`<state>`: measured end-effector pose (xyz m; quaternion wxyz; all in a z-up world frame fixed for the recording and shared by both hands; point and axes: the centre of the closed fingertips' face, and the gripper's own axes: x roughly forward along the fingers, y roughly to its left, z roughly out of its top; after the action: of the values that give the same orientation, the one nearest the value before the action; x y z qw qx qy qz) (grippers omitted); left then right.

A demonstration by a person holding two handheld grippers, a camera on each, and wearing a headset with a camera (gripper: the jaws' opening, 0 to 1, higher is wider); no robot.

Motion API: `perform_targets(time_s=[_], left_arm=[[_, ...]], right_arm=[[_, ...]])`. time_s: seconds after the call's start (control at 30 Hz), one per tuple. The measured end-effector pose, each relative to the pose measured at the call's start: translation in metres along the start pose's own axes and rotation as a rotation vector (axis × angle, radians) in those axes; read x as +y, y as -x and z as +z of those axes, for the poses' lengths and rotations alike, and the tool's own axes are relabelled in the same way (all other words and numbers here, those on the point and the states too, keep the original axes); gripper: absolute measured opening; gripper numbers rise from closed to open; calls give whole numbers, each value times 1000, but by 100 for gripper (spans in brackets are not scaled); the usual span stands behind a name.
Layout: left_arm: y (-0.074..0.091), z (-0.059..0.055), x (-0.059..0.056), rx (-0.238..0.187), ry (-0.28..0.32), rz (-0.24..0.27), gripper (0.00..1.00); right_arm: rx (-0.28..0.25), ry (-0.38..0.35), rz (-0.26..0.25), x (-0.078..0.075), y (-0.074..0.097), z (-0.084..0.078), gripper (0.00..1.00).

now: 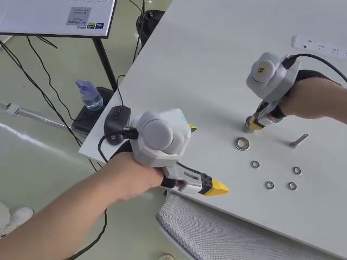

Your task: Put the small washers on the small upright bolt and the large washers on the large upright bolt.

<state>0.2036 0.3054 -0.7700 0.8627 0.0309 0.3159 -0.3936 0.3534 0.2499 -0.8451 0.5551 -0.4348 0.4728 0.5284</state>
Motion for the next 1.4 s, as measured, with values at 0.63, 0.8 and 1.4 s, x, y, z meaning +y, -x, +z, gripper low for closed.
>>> perform_targets(time_s=[0.63,0.8,1.4], left_arm=[[0,5,3,-12,-8,5,91],[-1,1,5,-2,-25,16,91],[-1,-5,10,32,-66,41,90]], right_arm=[[17,-14,-6,0,-21,-4,21],[20,-18,-8,2,-23,-4,21],[23,-23,-17,-1,-21,-1,22]])
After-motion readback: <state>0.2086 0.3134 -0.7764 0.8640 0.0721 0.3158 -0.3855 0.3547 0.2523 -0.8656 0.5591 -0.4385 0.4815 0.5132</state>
